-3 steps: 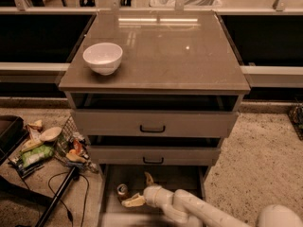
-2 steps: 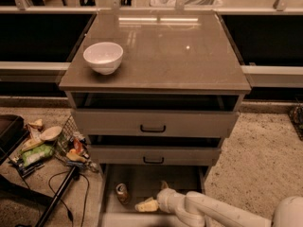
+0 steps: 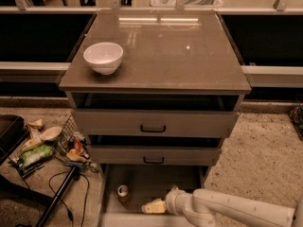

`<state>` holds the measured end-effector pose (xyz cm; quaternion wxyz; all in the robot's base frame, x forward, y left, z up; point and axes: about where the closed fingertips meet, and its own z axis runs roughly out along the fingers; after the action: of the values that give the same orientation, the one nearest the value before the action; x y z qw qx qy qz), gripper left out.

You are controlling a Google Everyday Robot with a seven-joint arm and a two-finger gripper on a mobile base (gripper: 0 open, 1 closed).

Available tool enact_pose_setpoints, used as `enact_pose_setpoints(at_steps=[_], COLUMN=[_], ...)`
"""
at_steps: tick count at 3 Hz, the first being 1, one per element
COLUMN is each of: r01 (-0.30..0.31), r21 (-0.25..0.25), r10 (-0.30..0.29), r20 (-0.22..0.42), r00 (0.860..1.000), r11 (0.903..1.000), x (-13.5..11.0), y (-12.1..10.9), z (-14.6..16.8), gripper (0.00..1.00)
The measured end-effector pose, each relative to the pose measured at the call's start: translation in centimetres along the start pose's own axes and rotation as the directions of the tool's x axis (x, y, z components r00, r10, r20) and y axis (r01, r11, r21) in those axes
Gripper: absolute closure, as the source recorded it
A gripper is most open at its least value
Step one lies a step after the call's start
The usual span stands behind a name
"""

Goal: Place orange can into bottom drawer

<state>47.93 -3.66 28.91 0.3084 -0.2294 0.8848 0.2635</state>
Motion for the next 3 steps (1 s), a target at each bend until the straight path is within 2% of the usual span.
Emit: enact_pose_setpoints(at_steps=[1,2,3], r01=[-0.014,-0.082,-0.106], r21=[0.007,0.075,0.159], r10=[0.014,0.083,0.119], r20=[0.008,-0.015,-0.073], r00=[1.000,0.996,0.990], r11=[0.9999,0.9939,0.9815], x=[-0.9,-1.9,-1.8], y=[-0.1,0.4,2.1], z=[-1.1,-5.2,-11.0], gripper=[0.00,0.00,0.00])
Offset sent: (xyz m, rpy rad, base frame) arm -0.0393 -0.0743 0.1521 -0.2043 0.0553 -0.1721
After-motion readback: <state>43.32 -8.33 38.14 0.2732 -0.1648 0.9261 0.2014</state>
